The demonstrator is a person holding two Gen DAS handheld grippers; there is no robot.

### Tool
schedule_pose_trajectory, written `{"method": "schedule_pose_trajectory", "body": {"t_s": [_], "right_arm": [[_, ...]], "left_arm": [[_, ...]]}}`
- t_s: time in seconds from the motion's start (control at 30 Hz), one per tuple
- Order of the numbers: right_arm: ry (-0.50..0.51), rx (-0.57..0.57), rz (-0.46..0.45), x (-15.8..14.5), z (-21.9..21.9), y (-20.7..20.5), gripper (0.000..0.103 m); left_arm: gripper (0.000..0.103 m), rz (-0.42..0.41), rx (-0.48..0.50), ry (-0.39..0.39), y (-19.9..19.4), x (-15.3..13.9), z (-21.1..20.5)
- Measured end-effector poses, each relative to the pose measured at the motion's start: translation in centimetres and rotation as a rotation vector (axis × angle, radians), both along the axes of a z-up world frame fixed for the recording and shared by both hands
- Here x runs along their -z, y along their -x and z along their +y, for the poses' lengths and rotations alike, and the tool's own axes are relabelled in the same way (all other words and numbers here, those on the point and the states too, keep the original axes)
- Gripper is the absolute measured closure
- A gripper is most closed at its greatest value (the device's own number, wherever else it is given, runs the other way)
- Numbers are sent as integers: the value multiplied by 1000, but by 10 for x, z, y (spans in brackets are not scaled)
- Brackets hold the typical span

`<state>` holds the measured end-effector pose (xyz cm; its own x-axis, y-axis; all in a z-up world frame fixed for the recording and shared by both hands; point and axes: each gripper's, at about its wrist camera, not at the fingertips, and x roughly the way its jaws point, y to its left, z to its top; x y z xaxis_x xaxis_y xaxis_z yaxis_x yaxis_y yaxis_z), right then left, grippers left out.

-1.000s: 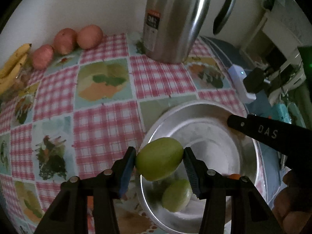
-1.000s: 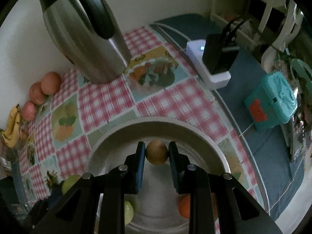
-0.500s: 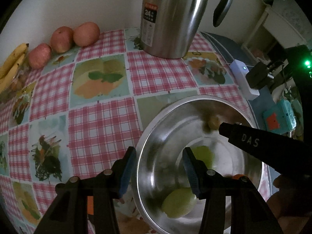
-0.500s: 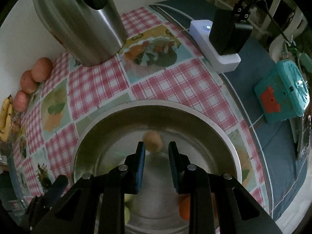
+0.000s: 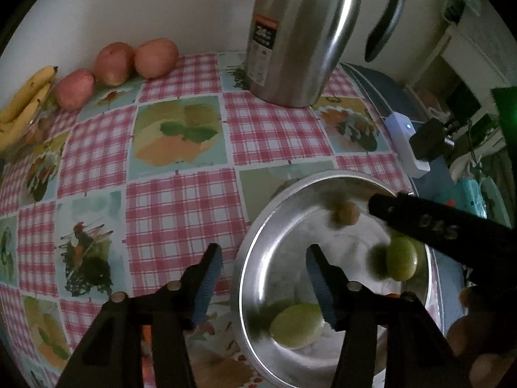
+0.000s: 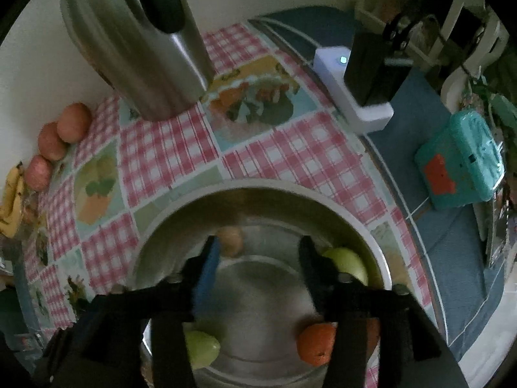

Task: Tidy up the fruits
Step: 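Withdraw both open tools back toward the remaining fruit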

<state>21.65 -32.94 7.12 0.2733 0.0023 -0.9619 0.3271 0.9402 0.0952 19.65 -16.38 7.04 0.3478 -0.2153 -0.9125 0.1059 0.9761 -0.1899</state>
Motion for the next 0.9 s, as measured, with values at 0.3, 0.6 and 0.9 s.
{"method": "schedule_pose_trajectory", "body": {"t_s": [0.3, 0.6, 0.9], "right_arm": [[-5, 6, -33, -11, 0, 2, 35], [12, -57, -15, -7, 24, -3, 35], [23, -165, -40, -15, 72, -7, 36]], "left_arm": [[27, 36, -155, 36, -14, 7, 48], [24, 52, -338, 59, -18, 13, 119], [24, 15, -447, 15, -12, 1, 170]]}}
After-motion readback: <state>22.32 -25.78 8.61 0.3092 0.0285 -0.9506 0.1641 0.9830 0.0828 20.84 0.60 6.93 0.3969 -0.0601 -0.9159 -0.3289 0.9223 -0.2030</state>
